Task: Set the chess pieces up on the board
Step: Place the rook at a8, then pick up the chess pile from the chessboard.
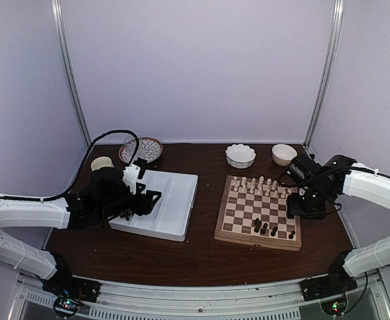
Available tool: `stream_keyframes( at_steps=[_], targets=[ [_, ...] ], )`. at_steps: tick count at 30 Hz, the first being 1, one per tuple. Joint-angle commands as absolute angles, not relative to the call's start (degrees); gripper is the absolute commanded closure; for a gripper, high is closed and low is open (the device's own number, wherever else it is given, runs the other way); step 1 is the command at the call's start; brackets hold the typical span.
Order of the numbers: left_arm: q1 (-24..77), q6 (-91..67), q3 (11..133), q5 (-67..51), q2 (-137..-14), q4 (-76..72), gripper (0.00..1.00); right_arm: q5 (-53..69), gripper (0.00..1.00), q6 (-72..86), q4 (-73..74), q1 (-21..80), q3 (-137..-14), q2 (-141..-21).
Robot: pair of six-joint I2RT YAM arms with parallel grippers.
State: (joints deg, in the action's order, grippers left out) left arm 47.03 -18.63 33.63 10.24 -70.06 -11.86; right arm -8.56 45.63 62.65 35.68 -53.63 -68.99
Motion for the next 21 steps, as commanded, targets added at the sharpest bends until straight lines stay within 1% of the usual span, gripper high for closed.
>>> stream_keyframes(
  at_steps=[1, 5, 9, 14, 18, 21],
  targets=[
    [47.1, -19.7, 34.8, 11.4, -69.9, -10.8, 0.31, -11.5, 0.34, 42.7, 65.7, 35.4, -57.6, -67.6],
    [46.3, -20.4, 35.7, 14.7, -69.3, -7.1, 0.31, -10.8, 0.33, 39.3, 64.6, 35.6, -62.1, -67.8],
    [43.3, -22.2, 35.9, 14.9, -68.9, -2.2, 0.31, -6.2, 0.30, 34.8, 57.5, 36.0, -64.8, -67.1],
    [40.7, -22.6, 35.5, 17.1, -69.0, 4.0, 0.39, -2.3, 0.28, 30.5, 46.5, 36.0, -66.9, -68.0],
    [38.1, -22.4, 36.3, 15.8, -70.4, 5.3, 0.47, -0.4, 0.27, 27.2, 42.5, 36.0, -71.0, -72.6],
    [36.6, -21.3, 38.5, 14.9, -73.1, 6.7, 0.52, 3.3, 0.28, 24.7, 39.2, 36.0, -73.2, -76.6]
  ],
)
